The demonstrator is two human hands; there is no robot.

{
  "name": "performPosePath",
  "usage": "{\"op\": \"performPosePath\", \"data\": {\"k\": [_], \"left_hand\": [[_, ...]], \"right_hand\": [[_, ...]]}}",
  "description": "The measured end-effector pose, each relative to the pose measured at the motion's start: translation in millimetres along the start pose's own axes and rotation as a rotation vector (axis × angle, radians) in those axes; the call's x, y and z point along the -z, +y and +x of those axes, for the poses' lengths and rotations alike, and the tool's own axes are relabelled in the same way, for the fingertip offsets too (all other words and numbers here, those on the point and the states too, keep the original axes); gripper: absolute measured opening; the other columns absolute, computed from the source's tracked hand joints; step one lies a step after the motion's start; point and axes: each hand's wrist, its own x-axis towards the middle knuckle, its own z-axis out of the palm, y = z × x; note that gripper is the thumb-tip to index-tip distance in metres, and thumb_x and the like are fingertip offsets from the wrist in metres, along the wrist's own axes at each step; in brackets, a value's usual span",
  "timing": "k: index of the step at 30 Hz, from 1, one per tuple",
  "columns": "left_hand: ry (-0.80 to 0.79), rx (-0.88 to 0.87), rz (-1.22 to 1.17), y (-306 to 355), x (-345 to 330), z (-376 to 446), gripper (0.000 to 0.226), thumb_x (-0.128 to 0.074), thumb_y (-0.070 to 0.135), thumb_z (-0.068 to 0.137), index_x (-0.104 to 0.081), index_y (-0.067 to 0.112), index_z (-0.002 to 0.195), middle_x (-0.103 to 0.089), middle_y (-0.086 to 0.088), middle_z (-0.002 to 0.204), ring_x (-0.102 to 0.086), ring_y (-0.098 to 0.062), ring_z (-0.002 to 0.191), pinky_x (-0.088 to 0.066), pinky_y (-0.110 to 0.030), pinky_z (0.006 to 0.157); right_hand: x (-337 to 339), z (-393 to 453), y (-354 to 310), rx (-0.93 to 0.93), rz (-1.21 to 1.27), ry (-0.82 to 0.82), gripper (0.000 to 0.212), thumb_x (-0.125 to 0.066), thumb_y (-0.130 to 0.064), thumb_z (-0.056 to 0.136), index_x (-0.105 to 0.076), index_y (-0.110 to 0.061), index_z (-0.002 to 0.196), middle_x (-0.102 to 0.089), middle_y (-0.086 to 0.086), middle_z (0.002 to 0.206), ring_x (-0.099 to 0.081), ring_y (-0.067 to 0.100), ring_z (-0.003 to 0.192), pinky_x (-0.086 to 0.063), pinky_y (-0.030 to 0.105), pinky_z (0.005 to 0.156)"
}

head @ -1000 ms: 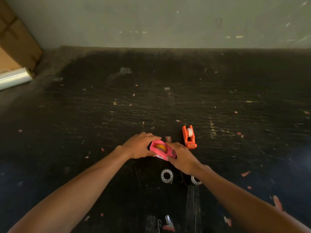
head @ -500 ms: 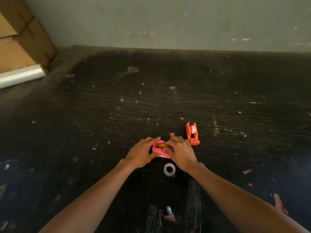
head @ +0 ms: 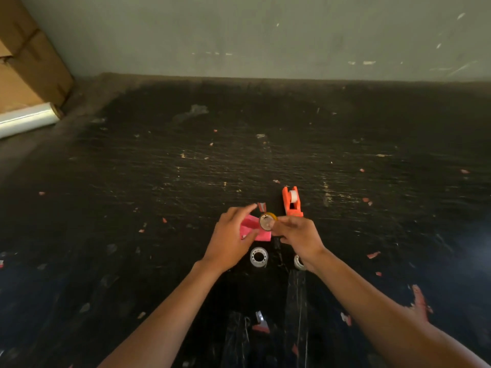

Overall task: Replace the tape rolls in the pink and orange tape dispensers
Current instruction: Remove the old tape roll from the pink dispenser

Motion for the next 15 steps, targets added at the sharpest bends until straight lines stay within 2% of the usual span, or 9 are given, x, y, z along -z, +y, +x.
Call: {"op": "performPosePath", "data": {"k": [2,4,9,13,15], "left_hand": [[0.018,-0.085,-0.081,14,-8,-12,0.05,-0.072,0.025,0.089,-0.057,0.033,0.136,-0.057,0.009,0.127,-0.054,-0.004,0.12,-0.048,-0.034,0.106],[0.01,-0.089,-0.125,21,-14,-23,0.044,-0.073,0.024,0.088,-0.064,0.031,0.13,-0.059,0.011,0.123,-0.056,-0.001,0.116,-0.049,-0.031,0.104],[0.005,-0.074,-0.128,30,-19,-37,0.038,-0.072,0.022,0.089,-0.067,0.028,0.126,-0.06,0.01,0.119,-0.057,0.0,0.11,-0.049,-0.021,0.097],[0.137,-0.082,-0.248,40,-17,-42,0.029,-0.069,0.014,0.092,-0.068,0.022,0.12,-0.066,0.01,0.118,-0.06,-0.001,0.113,-0.049,-0.016,0.094],[0.187,-0.015,-0.371,41,-15,-45,0.028,-0.067,0.011,0.092,-0.069,0.023,0.117,-0.07,0.011,0.114,-0.064,-0.001,0.106,-0.051,-0.013,0.086]], "right_hand": [[5,-13,7,-0.088,0.092,-0.031,0.019,-0.072,-0.022,0.088,-0.075,-0.01,0.101,-0.076,0.012,0.102,-0.068,0.021,0.098,-0.05,0.038,0.091],[10,-26,13,-0.173,0.187,-0.058,0.023,-0.068,-0.021,0.09,-0.073,-0.006,0.108,-0.076,0.012,0.106,-0.068,0.022,0.099,-0.05,0.04,0.092],[19,-43,19,-0.234,0.261,-0.062,0.025,-0.064,-0.023,0.094,-0.074,-0.006,0.109,-0.077,0.009,0.107,-0.067,0.022,0.1,-0.049,0.039,0.092],[20,-47,16,-0.232,0.375,-0.032,0.016,-0.06,-0.017,0.096,-0.069,-0.007,0.105,-0.074,0.012,0.112,-0.066,0.026,0.109,-0.049,0.039,0.092],[22,-50,15,-0.195,0.384,0.007,0.014,-0.063,-0.013,0.094,-0.066,-0.004,0.104,-0.07,0.016,0.113,-0.065,0.028,0.111,-0.052,0.037,0.089]]}}
